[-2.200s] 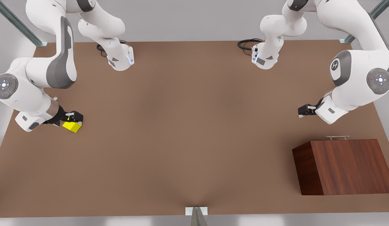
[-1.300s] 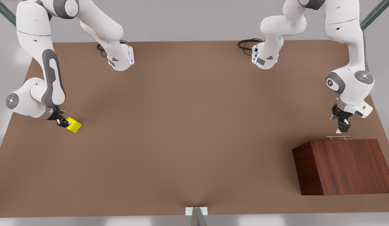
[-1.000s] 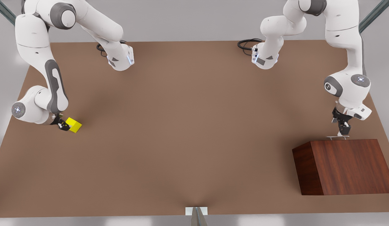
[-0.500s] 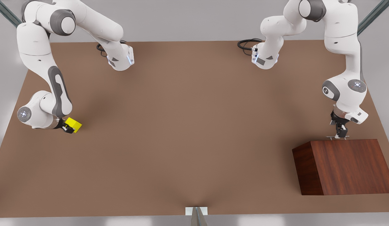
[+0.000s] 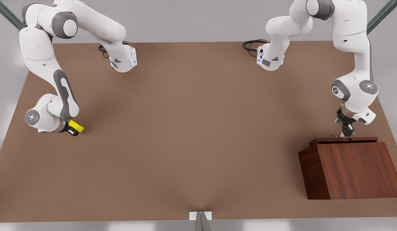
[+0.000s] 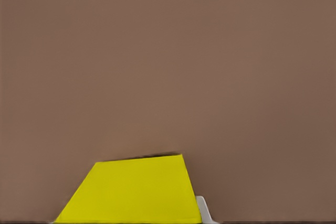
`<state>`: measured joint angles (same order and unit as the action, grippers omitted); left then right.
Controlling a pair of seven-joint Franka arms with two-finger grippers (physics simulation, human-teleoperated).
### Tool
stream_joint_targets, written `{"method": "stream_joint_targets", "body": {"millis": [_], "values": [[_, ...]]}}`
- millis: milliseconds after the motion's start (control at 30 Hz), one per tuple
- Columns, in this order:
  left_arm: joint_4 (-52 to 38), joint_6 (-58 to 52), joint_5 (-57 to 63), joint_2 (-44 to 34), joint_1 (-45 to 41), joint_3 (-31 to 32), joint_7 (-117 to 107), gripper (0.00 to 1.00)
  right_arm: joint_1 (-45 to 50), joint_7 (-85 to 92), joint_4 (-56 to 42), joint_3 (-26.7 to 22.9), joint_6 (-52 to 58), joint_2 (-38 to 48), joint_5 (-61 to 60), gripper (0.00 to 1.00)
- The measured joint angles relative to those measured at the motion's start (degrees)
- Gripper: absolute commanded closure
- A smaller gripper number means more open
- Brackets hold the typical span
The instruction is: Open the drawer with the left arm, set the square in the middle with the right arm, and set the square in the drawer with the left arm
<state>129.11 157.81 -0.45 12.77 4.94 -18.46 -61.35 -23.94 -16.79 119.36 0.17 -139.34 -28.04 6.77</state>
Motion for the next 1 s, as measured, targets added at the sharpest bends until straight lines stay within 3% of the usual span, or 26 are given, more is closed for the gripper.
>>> {"method": "stream_joint_targets", "body": {"millis": [100,233,367,467,500,667,800,933,1000], "values": [[0.00,-0.82,0.40,-0.46,0.07,-0.06,0.01,0.00,0.04,-0.40,-0.32,0.18,2.04,0.94,-0.01,0.30],[0.00,-5.10,1.07,-1.92,0.04,-0.08,0.00,0.00,0.07,-0.96,-3.78,4.11,10.31,4.85,-0.20,0.30],[-0.09,-6.49,2.43,-2.74,0.28,-0.46,0.01,0.00,0.15,-3.17,-14.72,14.20,21.81,5.21,-0.42,0.30],[-0.01,-8.29,3.27,-3.37,0.14,-0.51,-0.07,0.00,0.58,-18.16,-19.56,25.52,28.62,5.04,-0.38,0.30],[0.00,-8.31,3.45,-3.28,0.11,-0.51,-0.08,0.00,3.32,-22.83,-20.75,26.51,28.98,5.02,-0.43,0.30],[0.00,-9.58,3.89,-3.53,0.20,-0.44,-0.08,0.00,25.99,-54.82,-34.55,26.49,32.19,-0.80,-0.72,0.30],[0.00,-12.05,4.61,-4.32,0.15,-0.52,-0.15,0.00,42.90,-72.33,-50.00,24.09,31.01,-14.18,1.98,0.30],[0.00,-14.74,5.30,-5.12,0.15,-0.52,-0.31,0.00,54.36,-91.82,-57.61,20.87,25.57,-24.35,3.97,0.30],[0.00,-15.60,5.47,-5.12,0.16,-0.52,-0.26,0.00,55.29,-95.73,-56.91,20.83,23.57,-25.74,3.97,0.30]]}}
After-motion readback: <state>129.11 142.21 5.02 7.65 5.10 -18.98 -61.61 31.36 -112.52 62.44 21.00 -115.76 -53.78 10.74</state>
